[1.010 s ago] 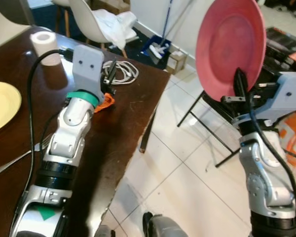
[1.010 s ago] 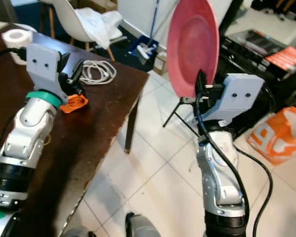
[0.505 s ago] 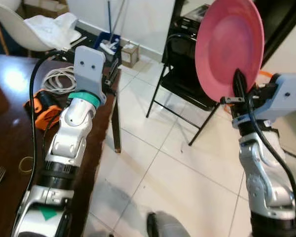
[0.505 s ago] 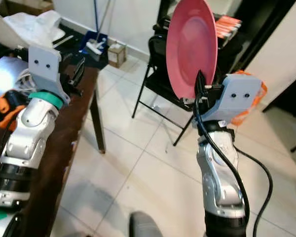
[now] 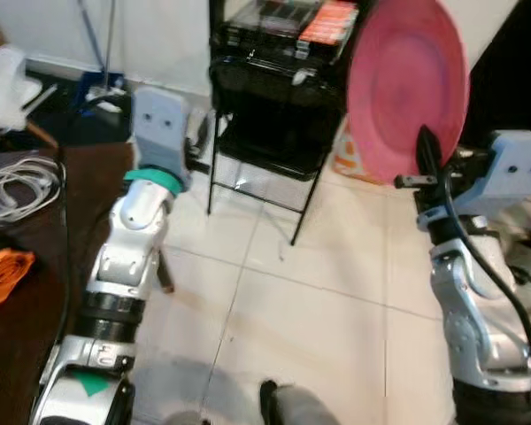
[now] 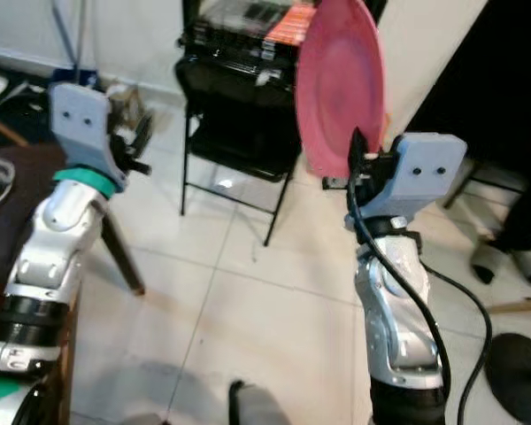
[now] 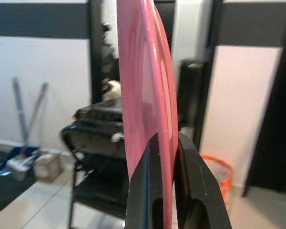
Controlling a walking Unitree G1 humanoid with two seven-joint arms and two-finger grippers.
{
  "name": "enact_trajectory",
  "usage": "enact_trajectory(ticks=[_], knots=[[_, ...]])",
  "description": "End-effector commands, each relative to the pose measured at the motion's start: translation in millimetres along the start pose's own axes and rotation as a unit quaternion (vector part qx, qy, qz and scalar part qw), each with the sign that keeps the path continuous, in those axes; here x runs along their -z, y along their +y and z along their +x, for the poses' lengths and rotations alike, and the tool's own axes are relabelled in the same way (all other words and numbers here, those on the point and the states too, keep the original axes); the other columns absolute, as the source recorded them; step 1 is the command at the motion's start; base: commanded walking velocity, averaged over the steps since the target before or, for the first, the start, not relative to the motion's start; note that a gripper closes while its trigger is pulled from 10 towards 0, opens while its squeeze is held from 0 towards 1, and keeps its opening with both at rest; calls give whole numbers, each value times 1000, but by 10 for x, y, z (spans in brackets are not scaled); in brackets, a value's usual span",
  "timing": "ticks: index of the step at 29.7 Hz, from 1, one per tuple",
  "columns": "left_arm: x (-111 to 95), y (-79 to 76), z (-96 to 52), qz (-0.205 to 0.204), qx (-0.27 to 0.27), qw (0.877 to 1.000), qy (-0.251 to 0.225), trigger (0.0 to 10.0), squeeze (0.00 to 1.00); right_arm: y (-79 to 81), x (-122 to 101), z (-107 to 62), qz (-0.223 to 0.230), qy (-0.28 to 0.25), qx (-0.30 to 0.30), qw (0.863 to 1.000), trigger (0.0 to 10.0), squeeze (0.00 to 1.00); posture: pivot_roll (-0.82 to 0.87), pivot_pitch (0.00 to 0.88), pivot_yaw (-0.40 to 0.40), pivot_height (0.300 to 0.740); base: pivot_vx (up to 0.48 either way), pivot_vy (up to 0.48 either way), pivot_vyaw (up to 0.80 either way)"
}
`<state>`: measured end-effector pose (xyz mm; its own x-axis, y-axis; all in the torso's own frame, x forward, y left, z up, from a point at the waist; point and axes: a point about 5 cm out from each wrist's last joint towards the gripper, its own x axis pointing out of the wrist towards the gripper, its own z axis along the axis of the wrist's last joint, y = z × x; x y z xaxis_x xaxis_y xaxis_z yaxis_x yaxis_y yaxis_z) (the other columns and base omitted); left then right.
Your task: Setting the table
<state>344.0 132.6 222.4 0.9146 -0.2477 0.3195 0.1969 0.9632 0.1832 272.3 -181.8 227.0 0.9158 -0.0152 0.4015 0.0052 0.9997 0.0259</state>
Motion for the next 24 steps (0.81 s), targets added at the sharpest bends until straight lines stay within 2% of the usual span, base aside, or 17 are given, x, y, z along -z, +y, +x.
enact_trajectory(ticks=[1,11,14,24], knots=[[31,1,-23,7,1,1000,5,10000,0,0,-2,-11,-2,0,2,1000,10000,0,30,20,5,740,0,0,-800],[34,-2,-18,2,0,1000,7,10000,0,3,2,-7,-3,0,2,1000,10000,0,32,18,6,740,0,0,-800],[32,-3,-12,-14,-1,1000,10,10000,0,4,2,-4,-3,0,2,1000,10000,0,32,18,6,740,0,0,-800],[32,-8,-10,-23,-2,1000,17,10000,0,4,2,-1,-6,0,1,1000,10000,0,33,18,6,740,0,0,-800]])
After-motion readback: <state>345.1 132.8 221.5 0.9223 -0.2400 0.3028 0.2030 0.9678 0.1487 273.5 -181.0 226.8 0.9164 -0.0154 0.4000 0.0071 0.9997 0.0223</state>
